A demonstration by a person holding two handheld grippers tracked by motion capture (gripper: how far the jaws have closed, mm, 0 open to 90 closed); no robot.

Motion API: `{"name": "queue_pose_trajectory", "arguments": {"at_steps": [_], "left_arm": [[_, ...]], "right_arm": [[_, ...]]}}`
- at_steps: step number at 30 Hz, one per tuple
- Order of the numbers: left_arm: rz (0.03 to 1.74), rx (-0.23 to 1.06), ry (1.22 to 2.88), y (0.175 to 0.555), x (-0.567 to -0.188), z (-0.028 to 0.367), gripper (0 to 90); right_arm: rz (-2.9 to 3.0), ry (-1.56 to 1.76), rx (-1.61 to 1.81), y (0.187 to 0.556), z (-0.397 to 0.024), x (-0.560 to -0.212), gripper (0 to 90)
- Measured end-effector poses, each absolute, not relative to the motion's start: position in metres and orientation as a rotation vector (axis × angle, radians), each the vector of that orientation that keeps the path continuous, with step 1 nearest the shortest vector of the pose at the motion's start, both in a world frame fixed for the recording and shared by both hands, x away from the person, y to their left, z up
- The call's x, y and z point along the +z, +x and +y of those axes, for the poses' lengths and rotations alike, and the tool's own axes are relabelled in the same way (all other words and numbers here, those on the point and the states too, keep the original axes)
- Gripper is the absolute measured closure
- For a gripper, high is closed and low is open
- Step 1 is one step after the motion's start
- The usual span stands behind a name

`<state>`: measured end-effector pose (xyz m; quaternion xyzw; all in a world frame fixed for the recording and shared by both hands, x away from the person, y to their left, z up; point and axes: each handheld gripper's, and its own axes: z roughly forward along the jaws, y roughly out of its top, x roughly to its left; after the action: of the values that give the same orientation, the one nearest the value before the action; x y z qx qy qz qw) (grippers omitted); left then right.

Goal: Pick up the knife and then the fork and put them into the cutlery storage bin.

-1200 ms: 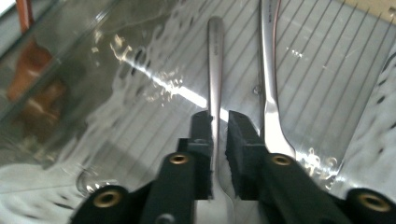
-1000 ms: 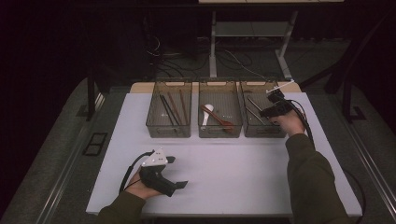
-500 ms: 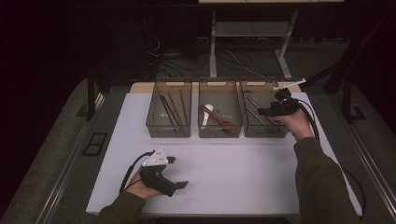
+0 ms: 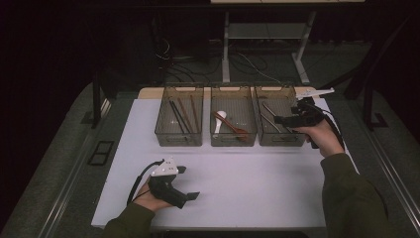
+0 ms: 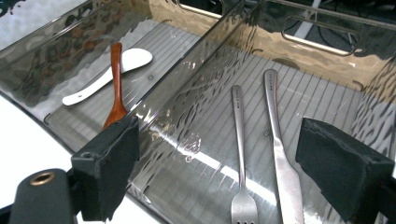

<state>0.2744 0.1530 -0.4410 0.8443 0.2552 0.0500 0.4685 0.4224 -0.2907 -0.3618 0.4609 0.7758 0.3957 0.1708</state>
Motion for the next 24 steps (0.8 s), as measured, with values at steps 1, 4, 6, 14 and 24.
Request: {"name": "queue_pose_trajectory", "arguments": {"at_steps": [1, 4, 6, 14, 24], "left_arm": [[0.627, 0.123, 2.070, 0.274, -0.441, 0.153, 0.0], [0.626, 0.124, 2.070, 0.274, -0.441, 0.153, 0.0], [0.626, 0.125, 2.070, 0.274, -0.441, 0.153, 0.0], [0.615, 0.129, 2.085, 0.274, -0.441, 0.153, 0.0], [0.621, 0.129, 2.084, 0.274, -0.441, 0.153, 0.0]], "right_arm": [[2.204, 1.299, 1.132, 0.420, -0.291, -0.362, 14.0], [2.189, 1.276, 1.162, 0.412, -0.292, -0.363, 14.0], [2.189, 1.264, 1.175, 0.406, -0.291, -0.364, 13.0], [2.186, 1.210, 1.238, 0.379, -0.290, -0.369, 12.6], [2.205, 1.136, 1.309, 0.347, -0.292, -0.381, 12.7]]}}
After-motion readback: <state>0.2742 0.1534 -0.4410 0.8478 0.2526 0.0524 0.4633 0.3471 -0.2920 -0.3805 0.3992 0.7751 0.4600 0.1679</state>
